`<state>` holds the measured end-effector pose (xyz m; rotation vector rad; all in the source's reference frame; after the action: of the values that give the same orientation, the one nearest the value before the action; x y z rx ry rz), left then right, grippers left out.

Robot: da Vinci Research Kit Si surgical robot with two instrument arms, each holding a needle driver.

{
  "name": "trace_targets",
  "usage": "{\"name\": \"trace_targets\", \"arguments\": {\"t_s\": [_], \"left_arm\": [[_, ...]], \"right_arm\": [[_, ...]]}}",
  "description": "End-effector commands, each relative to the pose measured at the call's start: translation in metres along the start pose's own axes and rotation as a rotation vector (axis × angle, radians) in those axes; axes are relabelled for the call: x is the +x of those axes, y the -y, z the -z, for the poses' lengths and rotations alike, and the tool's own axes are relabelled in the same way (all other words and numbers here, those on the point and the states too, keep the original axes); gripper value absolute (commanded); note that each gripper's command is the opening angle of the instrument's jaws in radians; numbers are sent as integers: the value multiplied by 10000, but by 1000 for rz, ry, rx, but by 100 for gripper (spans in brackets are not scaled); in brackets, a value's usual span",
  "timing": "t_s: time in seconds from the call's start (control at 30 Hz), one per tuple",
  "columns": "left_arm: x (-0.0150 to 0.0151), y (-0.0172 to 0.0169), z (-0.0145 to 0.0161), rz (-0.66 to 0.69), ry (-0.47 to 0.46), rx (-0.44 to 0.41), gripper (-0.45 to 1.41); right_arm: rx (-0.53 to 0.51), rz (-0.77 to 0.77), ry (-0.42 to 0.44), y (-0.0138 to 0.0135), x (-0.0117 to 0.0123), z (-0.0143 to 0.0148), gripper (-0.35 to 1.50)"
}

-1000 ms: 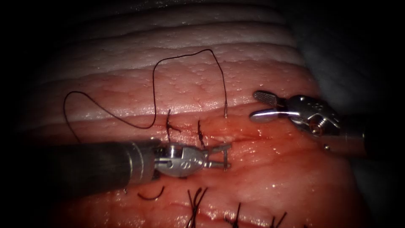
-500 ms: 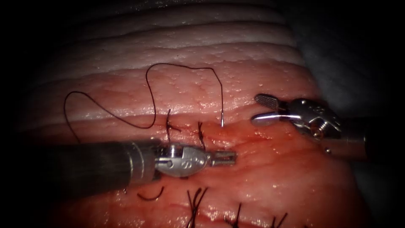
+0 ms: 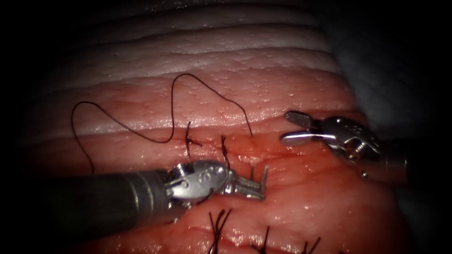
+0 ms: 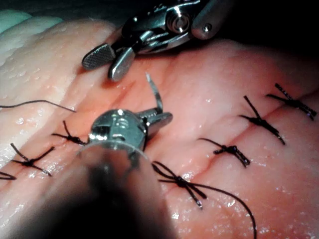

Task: Wound Closure
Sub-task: Pull needle the rest of the way through using left grapser

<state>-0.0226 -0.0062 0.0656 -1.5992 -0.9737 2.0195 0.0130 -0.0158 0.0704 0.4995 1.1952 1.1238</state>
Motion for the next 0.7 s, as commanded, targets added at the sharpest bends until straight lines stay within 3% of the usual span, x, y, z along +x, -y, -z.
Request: {"name": "trace_targets", "arguments": {"t_s": [0.03, 0.13, 0.23, 0.37, 0.4, 0.5, 0.7], "left_arm": [[2, 1, -4, 1, -7, -13, -45], [20, -21, 4, 7, -23, -54, -45], [34, -36, 8, -83, -32, -63, -45], [65, -48, 17, -335, -21, 58, -45], [77, -45, 23, -434, 2, 132, -45], [100, -31, 37, -563, 14, 232, -45], [135, -3, 61, -641, 23, 311, -45]], "right_arm": [[2, -2, 7, -1, -4, -8, 76], [-2, -11, 20, -1, -7, -8, 69], [-3, -15, 19, -1, -9, -8, 66], [-3, -29, 17, 1, -13, -8, 59], [0, -39, 18, 1, -15, -7, 51], [0, -68, 17, 3, -17, -6, 42], [-1, -98, 16, 10, -20, -5, 27]]}}
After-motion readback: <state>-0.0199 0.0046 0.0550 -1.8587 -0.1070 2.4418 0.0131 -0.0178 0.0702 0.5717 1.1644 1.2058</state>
